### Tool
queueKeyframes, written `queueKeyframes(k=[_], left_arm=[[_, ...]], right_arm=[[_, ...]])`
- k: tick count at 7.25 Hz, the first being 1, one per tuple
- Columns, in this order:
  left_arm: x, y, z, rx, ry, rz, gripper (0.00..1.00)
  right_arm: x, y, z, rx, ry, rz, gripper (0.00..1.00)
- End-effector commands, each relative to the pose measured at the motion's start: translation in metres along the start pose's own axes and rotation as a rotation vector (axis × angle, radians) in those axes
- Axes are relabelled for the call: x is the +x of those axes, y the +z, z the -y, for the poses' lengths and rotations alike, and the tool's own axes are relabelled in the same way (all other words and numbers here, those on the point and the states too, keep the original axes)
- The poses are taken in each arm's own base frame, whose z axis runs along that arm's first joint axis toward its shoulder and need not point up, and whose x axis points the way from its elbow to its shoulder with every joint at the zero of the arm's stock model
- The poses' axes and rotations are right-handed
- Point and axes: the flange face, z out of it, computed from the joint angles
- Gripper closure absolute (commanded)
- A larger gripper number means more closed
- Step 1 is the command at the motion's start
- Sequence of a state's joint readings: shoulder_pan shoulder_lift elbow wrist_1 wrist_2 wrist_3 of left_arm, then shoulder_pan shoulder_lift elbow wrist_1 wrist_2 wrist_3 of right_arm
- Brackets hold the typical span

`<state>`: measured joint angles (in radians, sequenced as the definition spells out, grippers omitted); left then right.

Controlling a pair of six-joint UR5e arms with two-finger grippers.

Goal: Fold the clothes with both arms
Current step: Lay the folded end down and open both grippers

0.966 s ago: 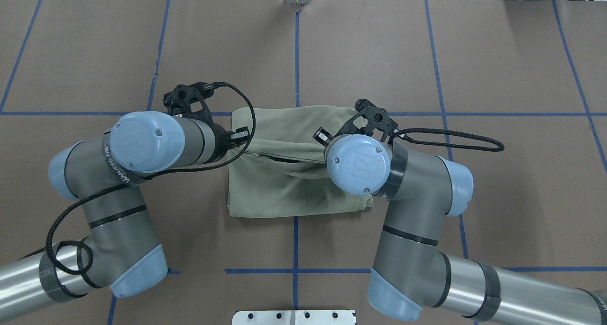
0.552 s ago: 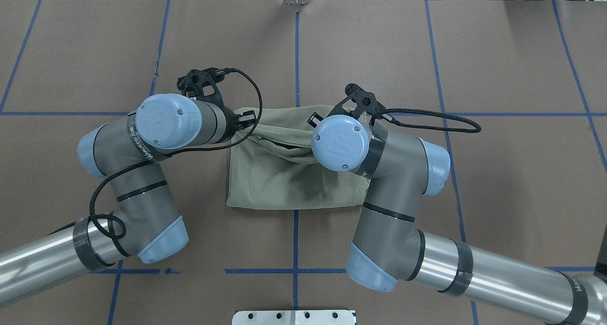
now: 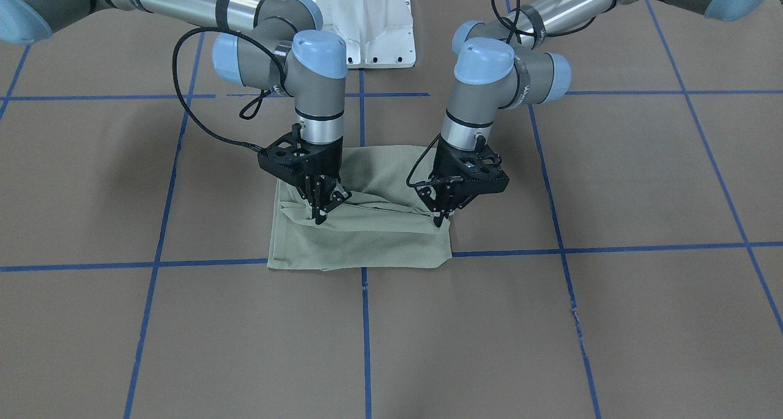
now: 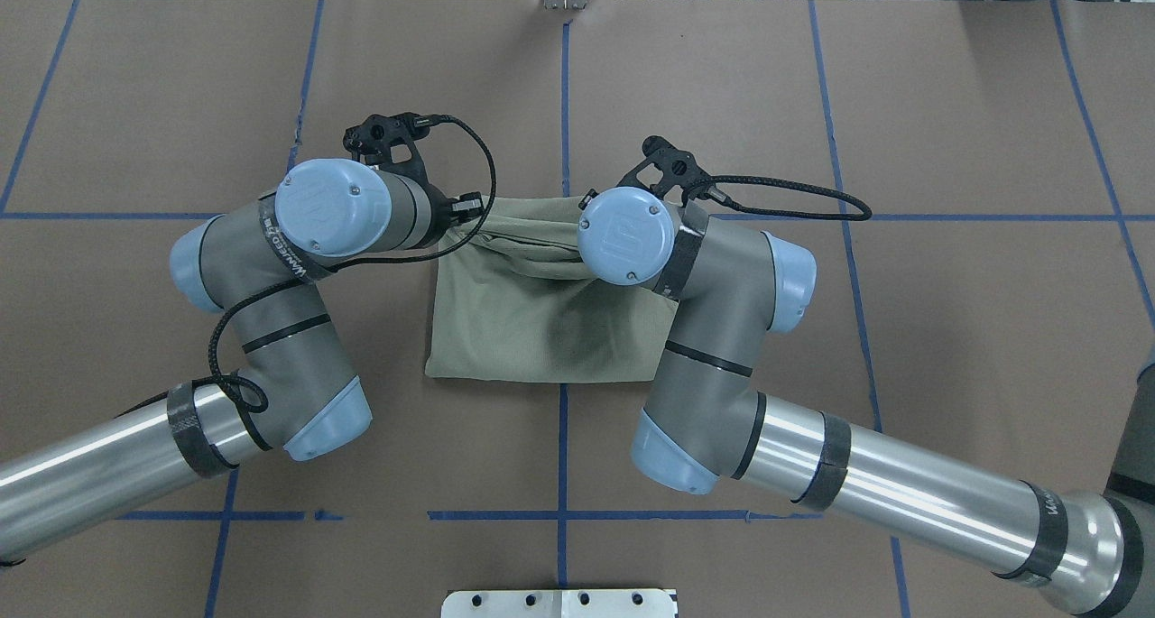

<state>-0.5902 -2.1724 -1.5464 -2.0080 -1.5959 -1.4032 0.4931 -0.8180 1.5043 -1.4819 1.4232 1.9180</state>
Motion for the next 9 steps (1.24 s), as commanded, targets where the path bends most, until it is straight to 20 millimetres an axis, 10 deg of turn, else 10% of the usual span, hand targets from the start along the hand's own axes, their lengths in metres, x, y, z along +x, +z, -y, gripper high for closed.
queueKeyframes(k=[1, 3, 4, 5, 8, 9], left_arm=[[0.005, 0.004, 0.006, 0.007, 0.007, -0.006, 1.0], [0.008, 0.006, 0.006, 0.007, 0.007, -0.005, 1.0], [0.009, 0.006, 0.006, 0.006, 0.024, -0.005, 0.4], [0.009, 0.003, 0.009, 0.009, 0.119, -0.01, 0.0], [-0.017, -0.033, 0.084, -0.04, 0.278, -0.059, 0.0], [-0.024, -0.03, 0.084, -0.043, 0.277, -0.049, 0.0]], right_arm=[[-0.004, 0.003, 0.003, -0.001, -0.01, -0.003, 1.0], [-0.002, 0.011, 0.002, 0.004, -0.021, -0.017, 1.0], [-0.001, 0.013, 0.003, 0.006, -0.083, -0.023, 0.2], [-0.004, 0.01, 0.005, 0.004, -0.185, -0.015, 0.0], [-0.012, -0.033, 0.022, -0.161, -0.287, 0.029, 0.0], [-0.009, -0.038, -0.002, -0.176, -0.311, 0.019, 0.0]])
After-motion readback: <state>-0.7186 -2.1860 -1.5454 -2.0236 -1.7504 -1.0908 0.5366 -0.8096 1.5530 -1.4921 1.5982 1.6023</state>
